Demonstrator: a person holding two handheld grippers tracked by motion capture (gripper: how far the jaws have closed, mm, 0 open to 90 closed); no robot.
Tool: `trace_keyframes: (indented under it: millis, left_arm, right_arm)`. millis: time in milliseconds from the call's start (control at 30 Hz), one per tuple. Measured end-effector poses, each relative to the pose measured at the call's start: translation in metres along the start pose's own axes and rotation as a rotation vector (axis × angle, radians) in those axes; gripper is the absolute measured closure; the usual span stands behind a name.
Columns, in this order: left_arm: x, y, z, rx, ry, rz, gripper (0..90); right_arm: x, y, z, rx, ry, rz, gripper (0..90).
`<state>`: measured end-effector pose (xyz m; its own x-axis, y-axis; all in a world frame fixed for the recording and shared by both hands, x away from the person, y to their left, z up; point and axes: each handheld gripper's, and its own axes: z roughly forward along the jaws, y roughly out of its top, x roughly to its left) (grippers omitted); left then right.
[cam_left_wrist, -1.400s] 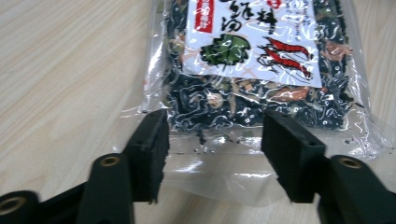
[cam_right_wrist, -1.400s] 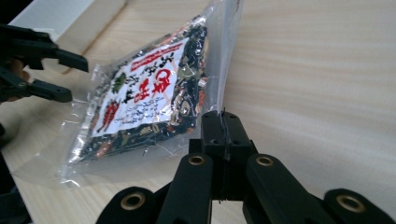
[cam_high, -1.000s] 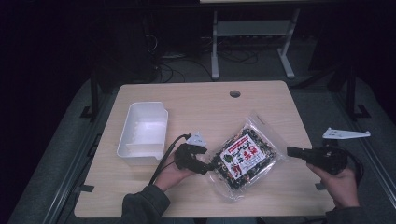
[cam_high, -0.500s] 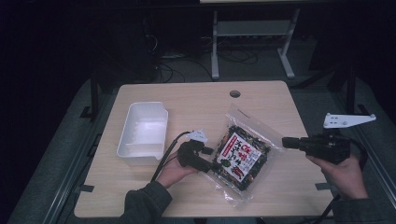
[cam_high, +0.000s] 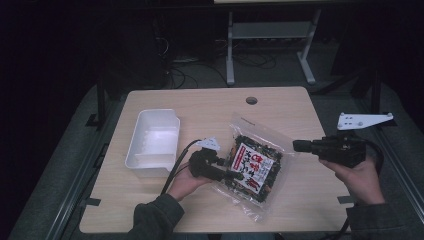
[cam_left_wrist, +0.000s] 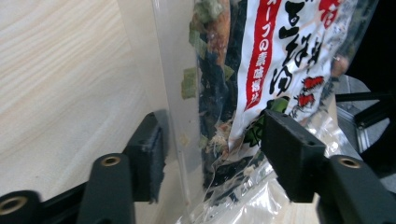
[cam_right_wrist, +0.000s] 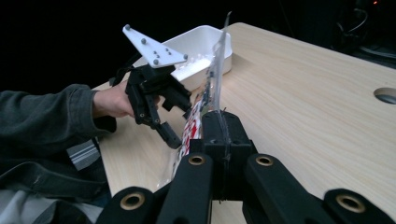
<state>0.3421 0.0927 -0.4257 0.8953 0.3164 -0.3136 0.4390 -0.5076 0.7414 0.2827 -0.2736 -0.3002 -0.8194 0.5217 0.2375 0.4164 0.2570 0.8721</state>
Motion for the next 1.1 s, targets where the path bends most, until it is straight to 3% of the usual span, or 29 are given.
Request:
trace_keyframes:
  millis: [167,333,467,533,667,833,900,1100]
  left_arm:
    - [-0.003,-0.002,-0.004,-0.002,-0.009,0.046,60.5]
    - [-0.010,-0.002,-0.006,0.005,0.001,0.094,70.5]
    - [-0.014,-0.003,-0.007,0.014,0.016,0.135,72.0]
    - [-0.016,-0.003,-0.007,0.019,0.022,0.155,72.3]
    - [-0.018,-0.004,-0.008,0.024,0.032,0.169,72.4]
    - [-0.020,-0.006,-0.008,0.033,0.042,0.185,72.5]
    - [-0.020,-0.006,-0.008,0.037,0.044,0.189,72.4]
    - [-0.021,-0.007,-0.007,0.046,0.053,0.197,73.0]
  right_arm:
    - [-0.006,-0.001,0.000,-0.016,-0.027,0.013,90.0]
    - [-0.011,-0.004,0.001,-0.025,-0.044,0.025,89.7]
    - [-0.015,-0.008,0.001,-0.035,-0.049,0.034,87.0]
    - [-0.019,-0.011,0.001,-0.044,-0.045,0.048,81.7]
    - [-0.026,-0.021,0.004,-0.072,-0.005,0.086,61.8]
    - [-0.035,-0.040,0.013,-0.091,0.029,0.144,47.8]
    - [-0.036,-0.045,0.019,-0.086,0.024,0.151,44.2]
    - [-0.034,-0.061,0.041,-0.076,0.066,0.163,38.8]
